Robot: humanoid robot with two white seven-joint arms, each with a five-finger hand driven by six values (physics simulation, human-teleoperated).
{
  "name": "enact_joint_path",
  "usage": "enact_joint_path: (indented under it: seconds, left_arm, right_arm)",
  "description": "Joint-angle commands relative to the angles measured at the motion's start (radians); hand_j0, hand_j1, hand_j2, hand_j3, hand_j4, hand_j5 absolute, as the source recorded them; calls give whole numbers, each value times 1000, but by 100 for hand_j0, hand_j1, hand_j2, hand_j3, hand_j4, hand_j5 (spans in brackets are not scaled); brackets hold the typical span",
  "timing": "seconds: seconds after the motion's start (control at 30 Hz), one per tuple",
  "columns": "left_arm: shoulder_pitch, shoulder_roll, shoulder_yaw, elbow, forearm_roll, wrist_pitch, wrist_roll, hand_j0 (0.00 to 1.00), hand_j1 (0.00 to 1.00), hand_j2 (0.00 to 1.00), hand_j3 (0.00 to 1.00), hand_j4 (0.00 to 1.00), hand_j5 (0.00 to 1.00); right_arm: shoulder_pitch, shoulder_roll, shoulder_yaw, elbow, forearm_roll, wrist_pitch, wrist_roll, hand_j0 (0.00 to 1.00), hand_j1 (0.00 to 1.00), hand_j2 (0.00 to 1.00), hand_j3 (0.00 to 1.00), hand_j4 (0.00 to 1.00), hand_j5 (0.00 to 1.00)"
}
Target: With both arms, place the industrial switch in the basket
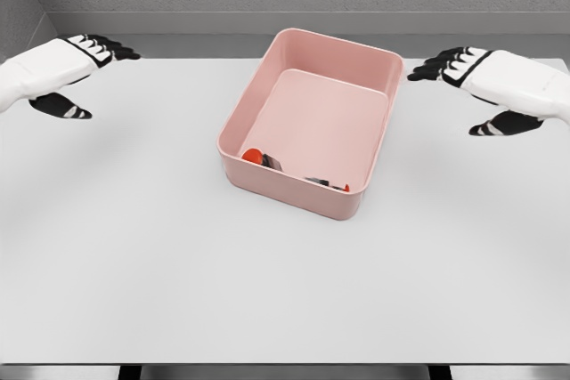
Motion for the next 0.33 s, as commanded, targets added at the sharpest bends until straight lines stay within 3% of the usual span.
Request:
enact_joint_path:
  seconds: [0.0, 0.3]
  left_arm:
    - [0, 2, 5, 6, 7, 2, 1, 100, 100, 100, 100, 100, 100]
    - [0, 1, 5, 6, 7, 2, 1, 100, 100, 100, 100, 100, 100]
  right_arm:
    - [0, -16, -40, 1, -6, -44, -1, 100, 100, 100, 100, 100, 100]
    - [18, -14, -31, -4, -6, -37, -1, 100, 100, 100, 100, 100, 100]
